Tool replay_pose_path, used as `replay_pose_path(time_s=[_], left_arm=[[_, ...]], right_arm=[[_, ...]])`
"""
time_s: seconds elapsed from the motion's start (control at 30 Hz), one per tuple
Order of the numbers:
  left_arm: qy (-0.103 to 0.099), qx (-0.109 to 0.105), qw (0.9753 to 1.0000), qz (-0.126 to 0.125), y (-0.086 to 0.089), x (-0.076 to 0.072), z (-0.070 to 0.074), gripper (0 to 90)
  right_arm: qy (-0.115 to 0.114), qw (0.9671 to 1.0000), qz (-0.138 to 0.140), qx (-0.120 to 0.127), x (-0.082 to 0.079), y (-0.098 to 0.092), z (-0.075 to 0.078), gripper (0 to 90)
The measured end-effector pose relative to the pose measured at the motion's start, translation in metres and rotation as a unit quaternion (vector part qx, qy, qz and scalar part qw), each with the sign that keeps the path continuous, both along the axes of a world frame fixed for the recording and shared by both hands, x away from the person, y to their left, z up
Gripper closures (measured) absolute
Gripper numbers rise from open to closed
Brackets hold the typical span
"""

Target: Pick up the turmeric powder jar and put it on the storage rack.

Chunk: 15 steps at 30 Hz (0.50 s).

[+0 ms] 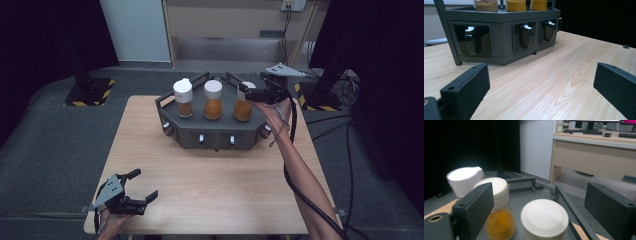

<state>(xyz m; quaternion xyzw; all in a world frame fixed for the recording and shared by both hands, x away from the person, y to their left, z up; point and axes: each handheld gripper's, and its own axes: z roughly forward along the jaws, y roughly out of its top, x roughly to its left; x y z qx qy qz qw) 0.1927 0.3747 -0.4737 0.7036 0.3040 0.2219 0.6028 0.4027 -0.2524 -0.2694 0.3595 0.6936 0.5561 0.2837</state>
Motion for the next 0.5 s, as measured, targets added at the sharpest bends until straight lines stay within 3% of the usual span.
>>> replay_pose_path(time_s=[0.33, 0.5], left_arm=[[0.000, -0.004, 1.0000, 0.002, 0.000, 0.000, -0.001, 0.0], [0.000, -0.004, 1.0000, 0.003, 0.000, -0.001, 0.000, 0.0]], right_arm=[[-0.020, 0.9988, 0.042, -0.013, -0.036, -0.013, 0.005, 8.9], [-0.022, 0.9983, 0.053, -0.005, -0.051, -0.023, 0.002, 8.9]])
